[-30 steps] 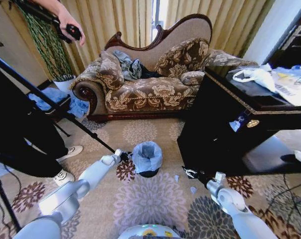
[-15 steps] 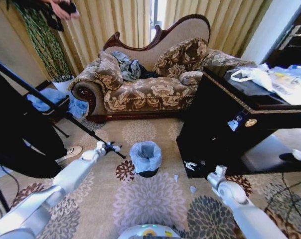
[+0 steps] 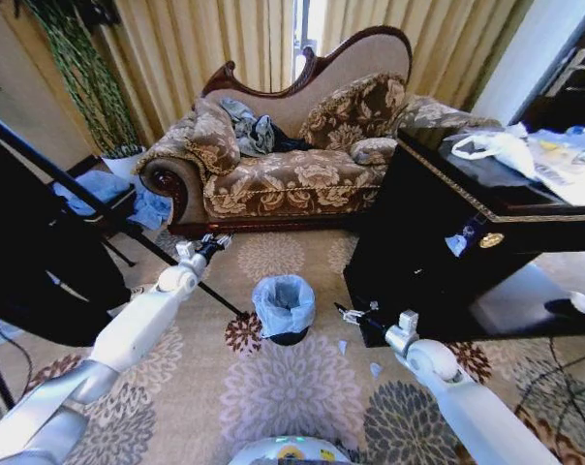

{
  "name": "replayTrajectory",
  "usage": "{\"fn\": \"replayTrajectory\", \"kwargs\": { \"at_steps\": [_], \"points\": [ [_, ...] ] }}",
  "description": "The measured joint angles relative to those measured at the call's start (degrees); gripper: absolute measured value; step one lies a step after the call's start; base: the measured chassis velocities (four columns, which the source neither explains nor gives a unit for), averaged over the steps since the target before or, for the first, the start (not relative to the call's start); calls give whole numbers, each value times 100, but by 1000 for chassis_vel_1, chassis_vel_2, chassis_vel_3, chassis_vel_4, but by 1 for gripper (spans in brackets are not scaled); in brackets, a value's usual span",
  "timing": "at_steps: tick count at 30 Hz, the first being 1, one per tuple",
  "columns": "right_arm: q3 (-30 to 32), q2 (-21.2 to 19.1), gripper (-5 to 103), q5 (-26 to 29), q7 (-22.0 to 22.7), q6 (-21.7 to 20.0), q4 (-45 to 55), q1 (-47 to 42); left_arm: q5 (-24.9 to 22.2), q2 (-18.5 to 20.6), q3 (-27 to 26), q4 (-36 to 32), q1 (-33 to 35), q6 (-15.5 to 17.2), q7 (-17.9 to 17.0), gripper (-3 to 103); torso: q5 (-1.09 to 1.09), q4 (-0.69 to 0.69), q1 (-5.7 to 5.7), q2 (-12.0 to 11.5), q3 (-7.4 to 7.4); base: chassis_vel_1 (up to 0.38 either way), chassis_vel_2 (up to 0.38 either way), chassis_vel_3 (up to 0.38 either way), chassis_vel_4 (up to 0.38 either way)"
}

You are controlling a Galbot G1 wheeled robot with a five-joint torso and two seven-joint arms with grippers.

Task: Place a garbage bag over the trash bin.

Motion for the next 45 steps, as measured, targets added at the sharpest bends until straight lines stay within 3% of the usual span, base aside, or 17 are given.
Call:
{"fn": "replayTrajectory", "kwargs": {
  "at_steps": [4, 5, 6, 7, 10, 17, 21, 23, 28, 41, 42, 45],
  "points": [
    [-92, -36, 100, -51, -33, 13, -14, 140, -2, -8, -155, -264, 59, 204, -197, 35, -7, 2, 3, -1, 2, 0, 0, 0, 0],
    [-193, -66, 100, -134, -47, 25, -14, 234, 23, -13, -282, -454, 136, 368, -337, 26, 0, 1, 3, 0, 1, 0, 0, 0, 0],
    [-370, -119, 100, -300, -51, 48, -3, 366, 7, 1, -430, -731, 268, 636, -564, 29, 2, -1, 2, 0, 1, 0, 0, 0, 0],
    [-370, -119, 100, -300, -51, 48, -3, 366, 7, 1, -430, -731, 268, 636, -564, 29, 2, -1, 2, 0, 1, 0, 0, 0, 0],
    [-610, -277, 100, -447, 33, 28, 301, 495, -130, 68, -486, -1139, 478, 1085, -909, 46, -3, 2, 2, 0, 1, 0, 0, 0, 0],
    [-1162, -494, 100, -484, 353, -16, 696, 850, -137, 95, -518, -1583, 588, 1192, -1071, 68, -1, -1, 1, 0, 0, 0, 0, 0, 0],
    [-1687, -496, 100, -846, 405, -72, 505, 1241, -56, 20, -538, -1738, 533, 1229, -1319, 84, -3, -1, 2, -1, 1, 0, 0, 0, 0],
    [-2267, -387, 100, -1242, 360, -203, 267, 1694, 106, 13, -685, -1949, 555, 1262, -1563, 94, 0, -2, 2, -1, 1, 0, 0, 0, 0],
    [-3013, -184, 100, -1501, 304, -322, -16, 2301, 278, 190, -937, -2120, 748, 1255, -1585, 100, -5, 2, 2, -1, 1, 0, 0, 0, 0],
    [-4344, 616, 103, -2101, 101, -726, -1092, 3664, 228, 533, -1869, -2535, 1641, 1261, -1664, 100, -3, 3, 2, -1, 1, 0, 0, 0, 0],
    [-4546, 700, 97, -2113, 93, -754, -1264, 3868, 160, 531, -1966, -2566, 1717, 1253, -1667, 100, -5, 2, 1, -1, 1, 0, 0, 0, 0],
    [-4867, 858, 93, -2149, 53, -785, -1608, 4241, 14, 489, -2124, -2628, 1779, 1248, -1714, 100, -2, 1, 2, -1, 1, 0, 0, 0, 0]
  ]
}}
